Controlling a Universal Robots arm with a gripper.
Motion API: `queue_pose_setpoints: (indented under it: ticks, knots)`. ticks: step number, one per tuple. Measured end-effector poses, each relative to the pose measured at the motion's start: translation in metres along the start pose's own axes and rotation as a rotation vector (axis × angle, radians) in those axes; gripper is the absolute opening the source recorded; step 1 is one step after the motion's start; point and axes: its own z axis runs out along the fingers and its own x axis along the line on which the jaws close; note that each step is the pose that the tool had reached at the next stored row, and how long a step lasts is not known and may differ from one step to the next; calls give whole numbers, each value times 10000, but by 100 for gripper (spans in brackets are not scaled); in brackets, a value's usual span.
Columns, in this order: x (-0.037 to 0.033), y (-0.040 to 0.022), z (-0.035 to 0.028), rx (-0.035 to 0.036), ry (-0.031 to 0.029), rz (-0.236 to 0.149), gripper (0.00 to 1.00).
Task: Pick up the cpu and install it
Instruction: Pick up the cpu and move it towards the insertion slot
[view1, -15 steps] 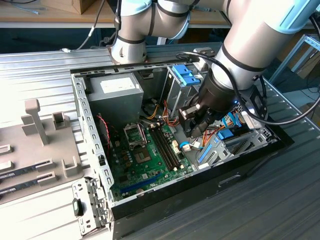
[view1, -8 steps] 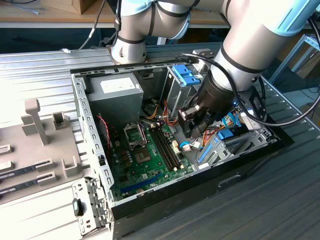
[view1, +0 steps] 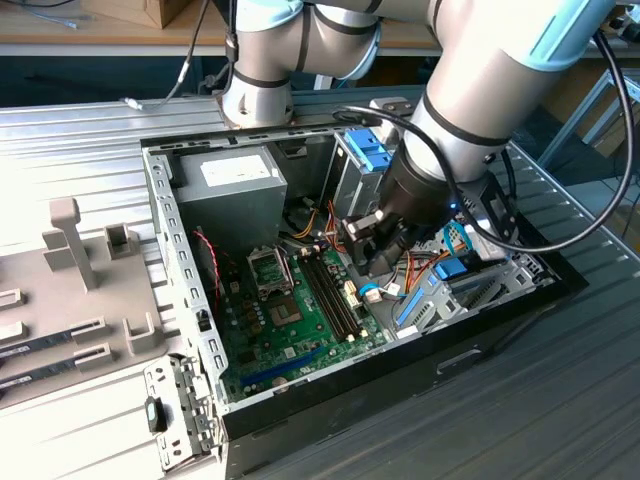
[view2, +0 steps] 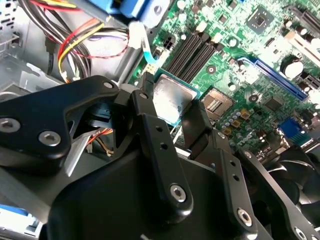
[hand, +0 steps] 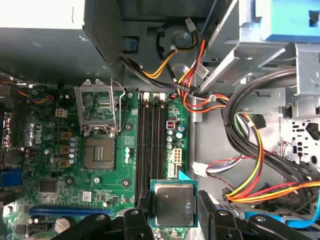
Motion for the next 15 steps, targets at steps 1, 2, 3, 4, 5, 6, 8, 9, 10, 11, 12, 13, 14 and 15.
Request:
queue_pose_setpoints:
  ticks: [1, 2, 3, 4, 5, 6, 8, 9, 10, 11, 12, 13, 14, 15]
  knots:
    - [8, 7, 3, 1, 1, 0, 47]
    - [17, 15, 6, 1, 1, -1, 47]
    - [27, 22, 10, 0, 0, -1, 47]
    - [34, 27, 13, 0, 0, -1, 47]
    - [40, 30, 17, -2, -1, 0, 47]
    - [46, 34, 22, -1, 0, 0, 47]
    - [54, 40, 29, 0, 0, 0, 47]
    - [58, 41, 32, -1, 0, 0, 47]
    - [62, 43, 36, 0, 0, -1, 47]
    - [64, 44, 38, 2, 1, -1, 47]
    - [68, 45, 42, 2, 1, -1, 47]
    - [71, 45, 47, 1, 0, 0, 47]
    - [72, 45, 50, 1, 1, 0, 47]
    - [76, 46, 55, 1, 0, 0, 47]
